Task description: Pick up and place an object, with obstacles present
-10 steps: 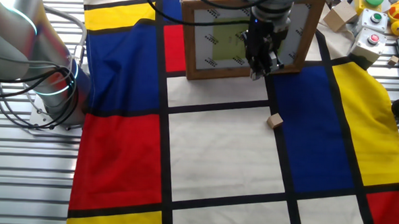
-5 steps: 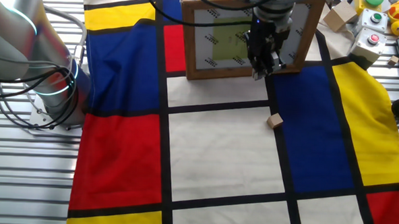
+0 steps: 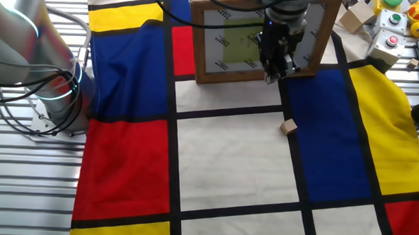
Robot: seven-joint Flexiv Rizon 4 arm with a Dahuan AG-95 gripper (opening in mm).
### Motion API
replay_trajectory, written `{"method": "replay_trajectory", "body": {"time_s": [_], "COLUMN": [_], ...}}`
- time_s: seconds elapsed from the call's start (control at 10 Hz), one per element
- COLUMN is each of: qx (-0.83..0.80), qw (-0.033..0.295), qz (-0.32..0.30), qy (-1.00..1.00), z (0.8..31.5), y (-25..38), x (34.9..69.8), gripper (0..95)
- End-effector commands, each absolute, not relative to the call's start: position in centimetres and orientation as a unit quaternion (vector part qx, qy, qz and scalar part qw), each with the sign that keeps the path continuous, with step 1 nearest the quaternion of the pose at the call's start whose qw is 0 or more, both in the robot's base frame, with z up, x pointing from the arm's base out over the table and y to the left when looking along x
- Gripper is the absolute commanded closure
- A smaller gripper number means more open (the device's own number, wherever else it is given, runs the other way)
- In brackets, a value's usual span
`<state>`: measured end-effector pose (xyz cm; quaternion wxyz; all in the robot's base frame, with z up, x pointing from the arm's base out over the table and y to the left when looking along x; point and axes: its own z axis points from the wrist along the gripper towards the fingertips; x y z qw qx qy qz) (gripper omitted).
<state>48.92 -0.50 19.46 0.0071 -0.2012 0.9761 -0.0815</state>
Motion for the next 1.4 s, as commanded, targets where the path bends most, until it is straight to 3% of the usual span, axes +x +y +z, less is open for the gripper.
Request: {"method": "replay_trajectory", "body": {"time_s": [0.1,0.6,0.7,0.8,1.0,1.4], "qx": [-0.202,-0.22,-0.236,-0.248,-0.26,-0.274], "qw": [0.007,0.008,0.008,0.012,0.02,0.013], "qz": [-0.081,-0.081,-0.078,-0.068,-0.02,-0.001], "qy": [0.976,0.972,0.969,0.966,0.965,0.962], "z": [19.4,18.3,17.1,16.0,12.9,8.2], "y": [-0.5,-0.5,-1.2,-2.3,-4.6,-6.2], "x": [49.0,50.1,51.2,52.2,55.1,58.3], "gripper": [95.0,95.0,76.0,76.0,38.0,38.0]}}
